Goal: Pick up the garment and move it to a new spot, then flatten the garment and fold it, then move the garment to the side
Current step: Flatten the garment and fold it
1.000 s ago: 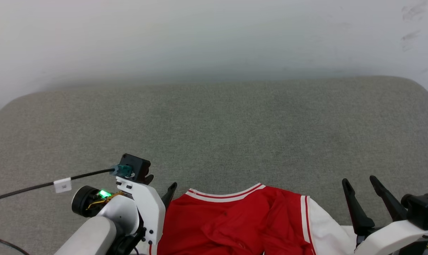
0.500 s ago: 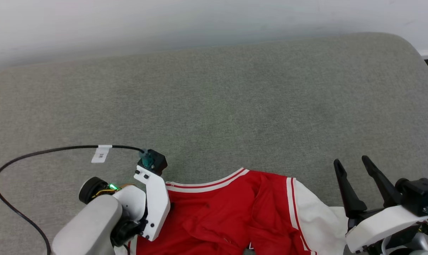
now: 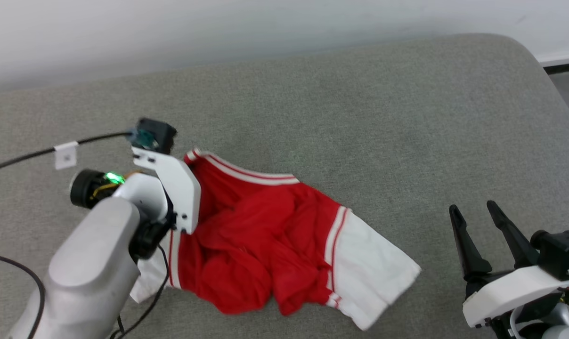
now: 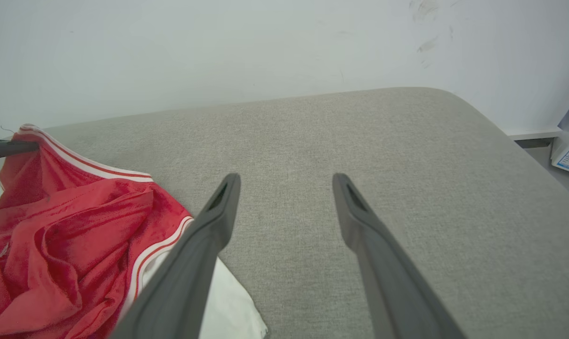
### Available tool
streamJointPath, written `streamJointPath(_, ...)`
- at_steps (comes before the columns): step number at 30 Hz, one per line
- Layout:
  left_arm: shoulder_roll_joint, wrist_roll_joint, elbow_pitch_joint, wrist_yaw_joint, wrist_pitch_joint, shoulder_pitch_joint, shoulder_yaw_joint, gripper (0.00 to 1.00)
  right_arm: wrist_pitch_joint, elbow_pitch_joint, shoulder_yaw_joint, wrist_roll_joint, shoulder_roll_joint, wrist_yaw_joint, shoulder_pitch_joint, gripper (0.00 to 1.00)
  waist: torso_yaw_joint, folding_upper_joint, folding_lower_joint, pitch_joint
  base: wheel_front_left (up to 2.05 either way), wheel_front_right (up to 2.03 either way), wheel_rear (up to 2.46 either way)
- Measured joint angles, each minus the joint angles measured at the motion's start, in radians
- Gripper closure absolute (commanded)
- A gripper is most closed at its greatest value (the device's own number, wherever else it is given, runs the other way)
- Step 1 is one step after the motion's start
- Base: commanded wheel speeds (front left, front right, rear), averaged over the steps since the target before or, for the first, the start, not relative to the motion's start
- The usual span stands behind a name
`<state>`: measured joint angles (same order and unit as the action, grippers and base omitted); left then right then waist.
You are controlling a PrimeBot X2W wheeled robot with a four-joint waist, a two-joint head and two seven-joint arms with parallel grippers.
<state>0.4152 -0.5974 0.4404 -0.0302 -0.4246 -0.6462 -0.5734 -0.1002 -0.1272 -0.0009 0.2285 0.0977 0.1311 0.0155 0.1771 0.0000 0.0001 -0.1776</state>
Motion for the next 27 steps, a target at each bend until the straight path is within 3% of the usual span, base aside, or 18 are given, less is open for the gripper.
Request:
streamJointPath(6, -0.021, -0.032, 0.141, 0.002, 0.054, -0.074, 0.046, 1.00, 0.003, -0.003, 0.010, 0.000, -0.004, 0.000, -0.026, 0.00, 0.022, 0.0000, 0.0000, -0.038, 0.00, 0.00, 0.00)
streamJointPath(7, -0.028, -0.043, 0.172, 0.015, 0.040, -0.073, 0.044, 0.75, 0.005, -0.002, 0.014, 0.000, -0.005, 0.000, -0.032, 0.00, 0.027, 0.0000, 0.0000, -0.042, 0.00, 0.00, 0.00)
streamJointPath(8, -0.034, -0.050, 0.195, 0.027, 0.031, -0.072, 0.038, 0.75, 0.008, -0.001, 0.015, -0.001, -0.005, 0.000, -0.037, 0.00, 0.032, 0.0000, 0.0000, -0.046, 0.00, 0.00, 0.00)
streamJointPath(9, -0.042, -0.063, 0.215, 0.038, 0.027, -0.072, 0.040, 0.00, 0.010, 0.002, 0.017, -0.003, -0.006, 0.000, -0.040, 0.00, 0.036, 0.0000, 0.0001, -0.048, 0.00, 0.00, 0.00)
streamJointPath(16, -0.061, -0.076, 0.248, 0.049, 0.125, -0.041, 0.052, 0.00, 0.016, 0.015, 0.018, -0.010, -0.013, 0.000, -0.040, 0.00, 0.027, 0.0000, 0.0000, -0.017, 0.00, 0.00, 0.00)
streamJointPath(19, -0.057, -0.082, 0.222, 0.058, 0.119, -0.020, 0.046, 0.00, 0.011, 0.023, 0.023, -0.010, -0.016, 0.000, -0.035, 0.00, 0.015, 0.0000, 0.0000, 0.009, 0.00, 0.00, 0.00)
streamJointPath(22, -0.053, -0.108, 0.179, 0.074, 0.066, 0.009, 0.038, 0.00, 0.001, 0.027, 0.023, -0.010, -0.017, 0.000, -0.022, 0.00, 0.000, 0.0000, -0.0001, 0.040, 0.00, 0.00, 0.00)
streamJointPath(27, -0.047, -0.158, 0.107, 0.061, -0.094, 0.068, 0.019, 0.00, -0.024, 0.024, 0.036, -0.014, -0.016, 0.000, -0.002, 0.00, -0.024, 0.0000, -0.0001, 0.079, 0.00, 0.00, 0.00)
